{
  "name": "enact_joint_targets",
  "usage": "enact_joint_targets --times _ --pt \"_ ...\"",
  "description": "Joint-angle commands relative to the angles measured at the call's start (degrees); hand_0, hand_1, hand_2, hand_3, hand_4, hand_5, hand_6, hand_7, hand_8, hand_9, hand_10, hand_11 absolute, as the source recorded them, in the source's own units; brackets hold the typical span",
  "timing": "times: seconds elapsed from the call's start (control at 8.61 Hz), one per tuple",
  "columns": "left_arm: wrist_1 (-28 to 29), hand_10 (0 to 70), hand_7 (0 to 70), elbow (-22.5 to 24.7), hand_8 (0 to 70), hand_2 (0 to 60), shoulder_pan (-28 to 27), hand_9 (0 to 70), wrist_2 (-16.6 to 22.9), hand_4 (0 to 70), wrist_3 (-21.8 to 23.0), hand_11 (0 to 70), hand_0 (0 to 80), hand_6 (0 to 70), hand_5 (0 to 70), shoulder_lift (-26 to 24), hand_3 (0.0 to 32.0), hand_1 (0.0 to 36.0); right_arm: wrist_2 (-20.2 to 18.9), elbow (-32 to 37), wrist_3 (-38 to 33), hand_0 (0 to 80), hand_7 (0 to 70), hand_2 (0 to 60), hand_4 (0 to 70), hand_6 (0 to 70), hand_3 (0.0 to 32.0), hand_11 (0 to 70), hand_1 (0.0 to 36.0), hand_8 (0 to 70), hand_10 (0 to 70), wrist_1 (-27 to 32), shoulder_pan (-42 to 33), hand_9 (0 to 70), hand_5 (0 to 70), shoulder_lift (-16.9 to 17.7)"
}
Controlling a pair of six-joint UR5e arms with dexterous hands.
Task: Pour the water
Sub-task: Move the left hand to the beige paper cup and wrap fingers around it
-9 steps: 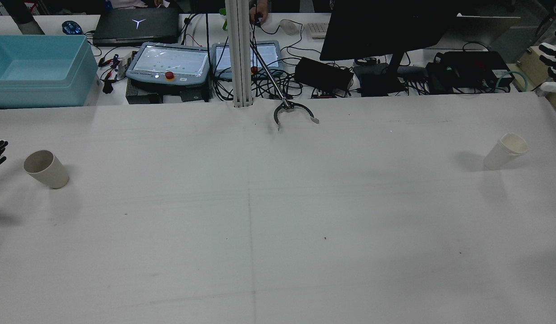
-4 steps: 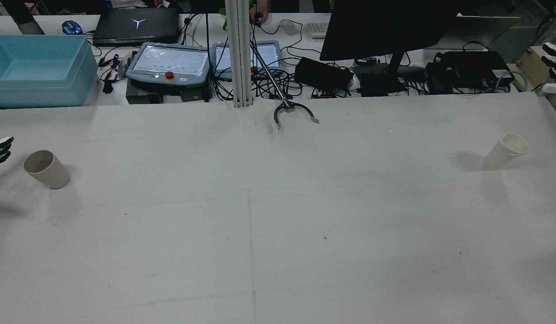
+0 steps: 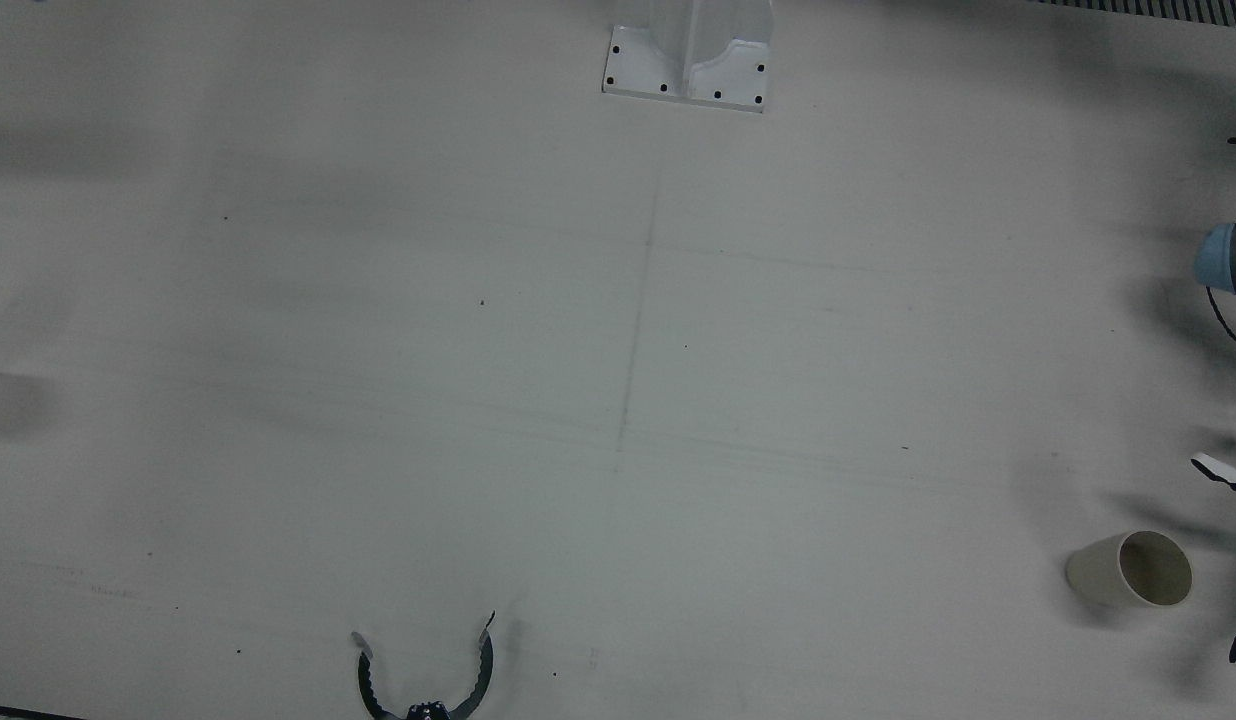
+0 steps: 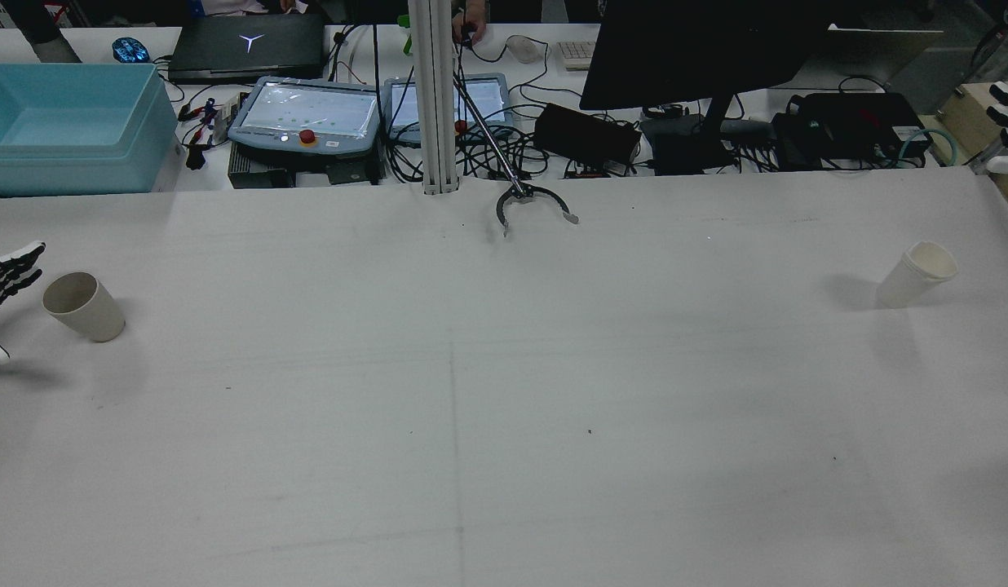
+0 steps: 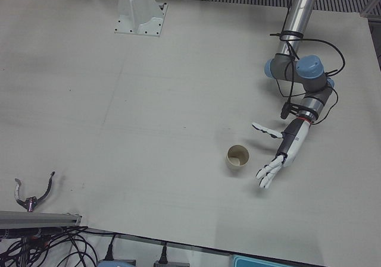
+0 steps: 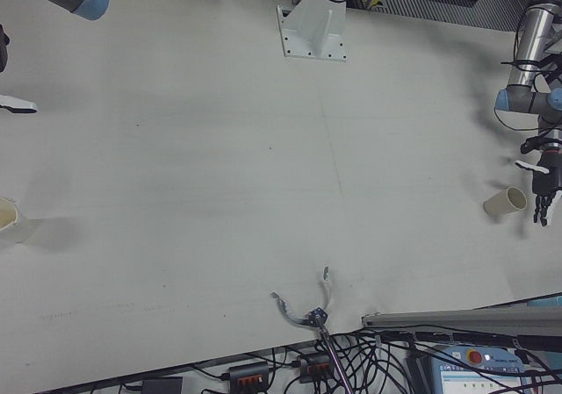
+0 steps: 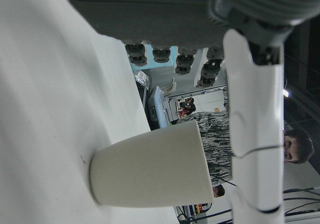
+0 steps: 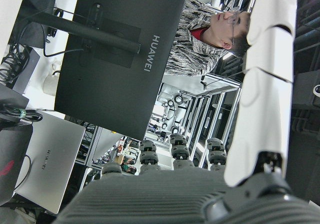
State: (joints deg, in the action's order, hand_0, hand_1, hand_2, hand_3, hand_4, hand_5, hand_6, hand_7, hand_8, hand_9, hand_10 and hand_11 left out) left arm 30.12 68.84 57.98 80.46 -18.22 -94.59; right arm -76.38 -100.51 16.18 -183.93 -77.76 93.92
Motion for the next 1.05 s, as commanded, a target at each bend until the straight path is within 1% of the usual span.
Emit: enact_joint_targets --times 0.0,0.23,0.58,0.7,0.93 --pt "-0.50 4.6 4.4 -0.11 7.1 0.0 -6.80 0.4 -3.89 27.7 -0.41 8.9 67.7 11.8 0.0 -1.38 0.0 16.4 0.00 0.40 0.17 57.2 5.8 4.6 0.0 15.2 1.2 0.0 23.2 10.0 0.0 0.15 -0.11 9.2 9.6 0.91" --pt "-2.08 4.5 4.5 -0.11 7.3 0.0 -7.36 0.5 -4.17 28.1 -0.24 8.7 67.0 12.0 0.0 -3.31 0.0 16.1 -1.23 0.49 0.17 56.8 3.4 4.3 0.0 14.2 0.6 0.0 23.1 9.4 0.0 0.15 -0.38 8.7 9.4 0.91" --pt "-4.01 4.5 5.6 -0.19 7.5 0.0 -7.36 0.8 -4.25 29.1 0.03 8.8 70.0 12.7 0.0 -5.08 0.0 16.9 -1.32 0.49 0.26 56.6 2.4 3.8 0.0 13.7 0.8 0.0 23.0 9.5 0.0 0.15 -0.47 8.8 9.3 1.00" --pt "-4.10 4.4 6.0 -0.19 7.7 0.0 -7.36 1.0 -4.34 29.3 0.11 8.7 72.6 13.0 0.0 -5.08 0.0 17.5 -1.23 0.67 0.26 56.5 2.8 4.1 0.0 14.1 0.8 0.0 23.0 9.8 0.0 0.15 -0.47 9.2 9.4 0.91" --pt "-4.89 4.6 6.7 -0.19 7.8 0.0 -7.27 1.1 -4.34 30.2 0.11 9.0 72.8 13.5 0.0 -5.95 0.0 17.5 -1.32 0.67 0.17 56.2 2.5 4.7 0.0 14.2 0.2 0.0 22.9 9.9 0.0 0.15 -0.73 9.3 9.3 0.91"
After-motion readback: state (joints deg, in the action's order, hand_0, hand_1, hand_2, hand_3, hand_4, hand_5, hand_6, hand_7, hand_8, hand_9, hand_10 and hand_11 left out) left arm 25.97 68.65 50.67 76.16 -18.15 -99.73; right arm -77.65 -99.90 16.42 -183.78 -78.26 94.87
